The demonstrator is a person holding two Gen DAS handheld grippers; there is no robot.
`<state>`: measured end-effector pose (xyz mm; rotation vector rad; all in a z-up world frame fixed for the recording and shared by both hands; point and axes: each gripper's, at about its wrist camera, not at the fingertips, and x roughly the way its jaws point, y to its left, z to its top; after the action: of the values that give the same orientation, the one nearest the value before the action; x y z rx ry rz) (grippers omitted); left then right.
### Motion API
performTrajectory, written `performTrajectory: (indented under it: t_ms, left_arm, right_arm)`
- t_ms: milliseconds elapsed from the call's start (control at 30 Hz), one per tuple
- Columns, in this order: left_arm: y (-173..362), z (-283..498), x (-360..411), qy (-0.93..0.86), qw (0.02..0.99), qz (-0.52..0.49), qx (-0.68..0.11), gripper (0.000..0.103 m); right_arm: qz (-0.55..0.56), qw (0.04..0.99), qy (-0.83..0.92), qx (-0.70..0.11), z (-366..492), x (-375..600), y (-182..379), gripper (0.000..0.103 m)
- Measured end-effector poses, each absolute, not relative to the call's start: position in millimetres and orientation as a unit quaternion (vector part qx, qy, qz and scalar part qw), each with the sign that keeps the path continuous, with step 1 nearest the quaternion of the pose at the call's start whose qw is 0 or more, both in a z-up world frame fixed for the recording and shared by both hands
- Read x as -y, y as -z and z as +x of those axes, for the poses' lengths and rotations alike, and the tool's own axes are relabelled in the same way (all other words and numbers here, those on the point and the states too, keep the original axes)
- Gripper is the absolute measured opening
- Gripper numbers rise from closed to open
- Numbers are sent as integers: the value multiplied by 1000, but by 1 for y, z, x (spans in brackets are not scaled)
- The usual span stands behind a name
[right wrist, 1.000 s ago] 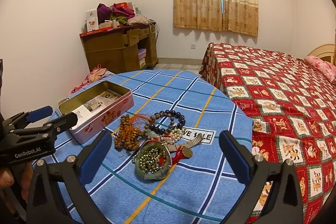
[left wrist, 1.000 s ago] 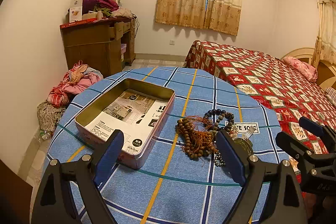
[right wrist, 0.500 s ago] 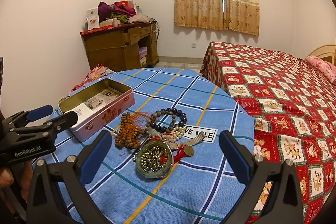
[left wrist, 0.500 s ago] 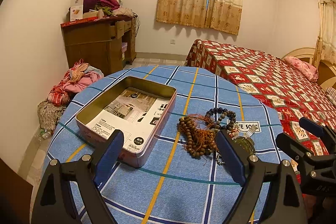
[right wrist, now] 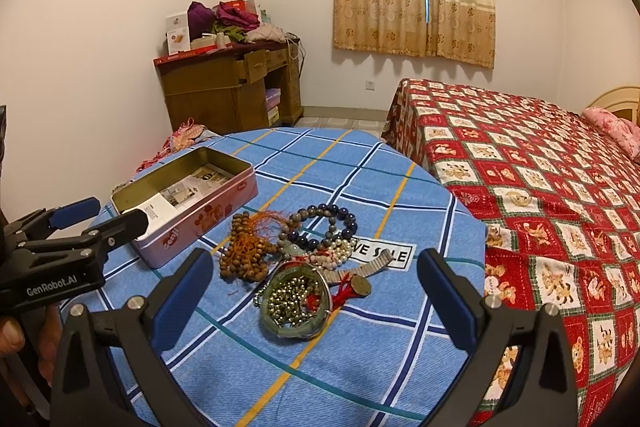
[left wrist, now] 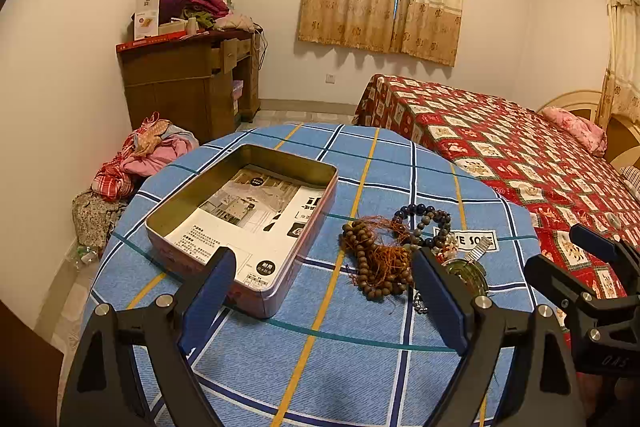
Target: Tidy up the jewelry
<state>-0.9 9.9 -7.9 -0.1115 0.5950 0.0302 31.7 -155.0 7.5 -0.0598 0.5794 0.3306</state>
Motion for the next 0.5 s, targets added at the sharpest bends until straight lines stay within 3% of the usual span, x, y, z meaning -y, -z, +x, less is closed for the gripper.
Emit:
performTrajectory:
  t_ms: [500]
  left_arm:
    - [27, 7, -13, -24, 947, -48, -315, 89]
  right_arm:
    - [-47, 941, -156, -296, 37, 154, 7, 103]
